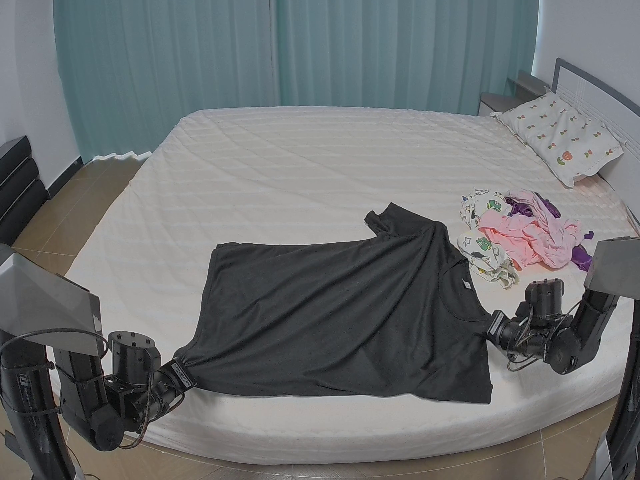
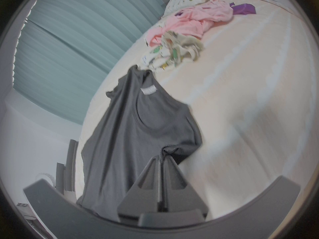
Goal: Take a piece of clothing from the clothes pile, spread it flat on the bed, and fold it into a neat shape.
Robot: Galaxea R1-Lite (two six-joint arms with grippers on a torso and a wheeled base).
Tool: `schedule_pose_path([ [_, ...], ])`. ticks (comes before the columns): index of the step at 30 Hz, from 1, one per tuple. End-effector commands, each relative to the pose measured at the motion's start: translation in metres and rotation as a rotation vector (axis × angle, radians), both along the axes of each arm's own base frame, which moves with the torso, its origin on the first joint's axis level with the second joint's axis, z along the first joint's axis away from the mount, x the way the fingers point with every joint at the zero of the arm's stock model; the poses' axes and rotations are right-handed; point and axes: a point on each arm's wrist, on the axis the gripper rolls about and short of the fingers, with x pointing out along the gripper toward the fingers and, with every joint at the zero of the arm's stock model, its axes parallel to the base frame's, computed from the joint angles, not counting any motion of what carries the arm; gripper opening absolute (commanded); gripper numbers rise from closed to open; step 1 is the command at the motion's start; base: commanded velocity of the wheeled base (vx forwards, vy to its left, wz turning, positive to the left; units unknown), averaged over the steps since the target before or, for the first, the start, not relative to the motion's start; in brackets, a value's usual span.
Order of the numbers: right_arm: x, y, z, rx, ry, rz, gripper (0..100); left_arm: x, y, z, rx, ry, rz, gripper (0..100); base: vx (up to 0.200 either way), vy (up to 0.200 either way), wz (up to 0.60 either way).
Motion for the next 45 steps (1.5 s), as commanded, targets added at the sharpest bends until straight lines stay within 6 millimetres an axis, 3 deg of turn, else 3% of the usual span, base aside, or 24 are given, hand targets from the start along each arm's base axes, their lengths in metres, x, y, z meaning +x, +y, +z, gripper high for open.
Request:
schedule_pose_path([
  [1,0.027,-0.016,0.012,0.032,-0.097,-0.018,0,0.005,0.003,-0.001,-0.008,-0.008,0.023,0,0.0,0.0,0.0],
  [11,0.064,-0.012,0.009,0.063,-0.176,0.028,0,0.014,0.001,-0.005,-0.087,-0.021,0.056,0,0.0,0.0,0.0],
  [18,0.08,-0.007,-0.004,0.061,-0.174,0.038,0,0.016,0.0,-0.014,-0.093,-0.042,0.056,0,0.0,0.0,0.0],
  [19,0.08,-0.006,-0.005,0.062,-0.168,0.042,100,0.016,0.0,-0.015,-0.094,-0.043,0.056,0,0.0,0.0,0.0],
  [24,0.077,-0.007,-0.004,0.055,-0.156,0.043,100,0.016,0.0,-0.016,-0.095,-0.044,0.054,0,0.0,0.0,0.0],
  [27,0.063,-0.028,0.012,0.012,-0.162,0.014,100,0.016,0.0,-0.016,-0.095,-0.046,0.054,0,0.0,0.0,0.0],
  [33,0.029,-0.046,0.03,0.002,-0.146,-0.015,100,0.015,-0.001,-0.014,-0.096,-0.047,0.05,0,0.0,0.0,0.0],
  [34,0.029,-0.046,0.03,0.002,-0.146,-0.015,100,0.015,-0.001,-0.014,-0.096,-0.047,0.05,0,0.0,0.0,0.0],
  [36,0.0,-0.043,0.032,0.038,-0.093,0.032,100,0.015,-0.001,-0.014,-0.096,-0.047,0.048,0,0.0,0.0,0.0],
  [39,-0.024,-0.035,0.021,0.054,-0.007,0.072,100,0.014,-0.001,-0.015,-0.095,-0.044,0.048,0,0.0,0.0,0.0],
  [45,-0.034,-0.018,0.004,0.022,0.061,0.151,100,0.013,-0.001,-0.015,-0.094,-0.04,0.048,0,0.0,0.0,0.0],
])
